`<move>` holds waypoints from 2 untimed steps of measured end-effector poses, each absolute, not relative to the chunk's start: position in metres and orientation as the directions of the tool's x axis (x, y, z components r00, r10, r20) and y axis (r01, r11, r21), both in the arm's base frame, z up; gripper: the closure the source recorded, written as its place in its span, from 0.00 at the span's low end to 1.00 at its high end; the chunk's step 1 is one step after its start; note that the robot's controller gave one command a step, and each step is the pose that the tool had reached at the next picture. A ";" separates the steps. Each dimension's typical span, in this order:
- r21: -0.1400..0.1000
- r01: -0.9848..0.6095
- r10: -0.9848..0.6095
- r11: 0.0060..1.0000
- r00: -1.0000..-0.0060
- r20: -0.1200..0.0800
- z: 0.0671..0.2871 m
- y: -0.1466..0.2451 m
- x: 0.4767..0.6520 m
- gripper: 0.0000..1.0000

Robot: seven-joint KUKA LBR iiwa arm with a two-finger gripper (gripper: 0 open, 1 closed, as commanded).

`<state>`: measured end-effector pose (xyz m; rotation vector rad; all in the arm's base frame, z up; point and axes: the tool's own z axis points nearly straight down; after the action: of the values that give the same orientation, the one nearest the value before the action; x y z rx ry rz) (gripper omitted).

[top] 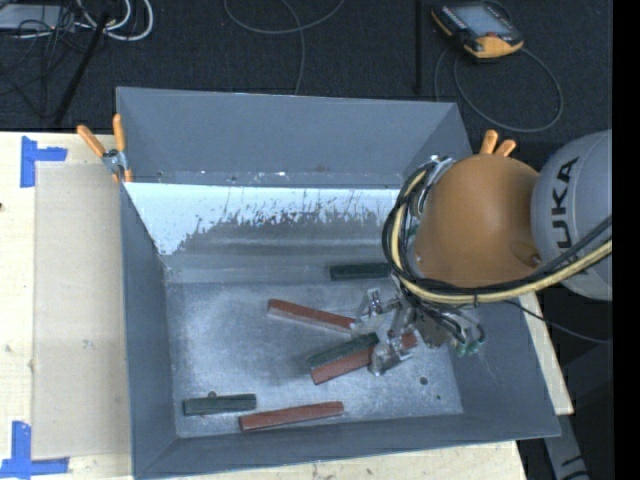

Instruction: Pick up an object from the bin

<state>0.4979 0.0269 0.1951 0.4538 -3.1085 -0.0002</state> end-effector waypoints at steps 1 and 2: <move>0.000 -0.288 -0.288 0.958 -0.958 0.001 0.195 0.027 0.498 1.00; 0.001 -0.283 -0.283 0.959 -0.959 0.003 0.230 0.020 0.493 1.00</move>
Offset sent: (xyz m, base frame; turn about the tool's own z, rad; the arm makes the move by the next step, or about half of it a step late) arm -0.0058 -0.0101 0.0490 0.0021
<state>0.4931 0.0198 0.2303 0.4483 -3.1060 -0.0008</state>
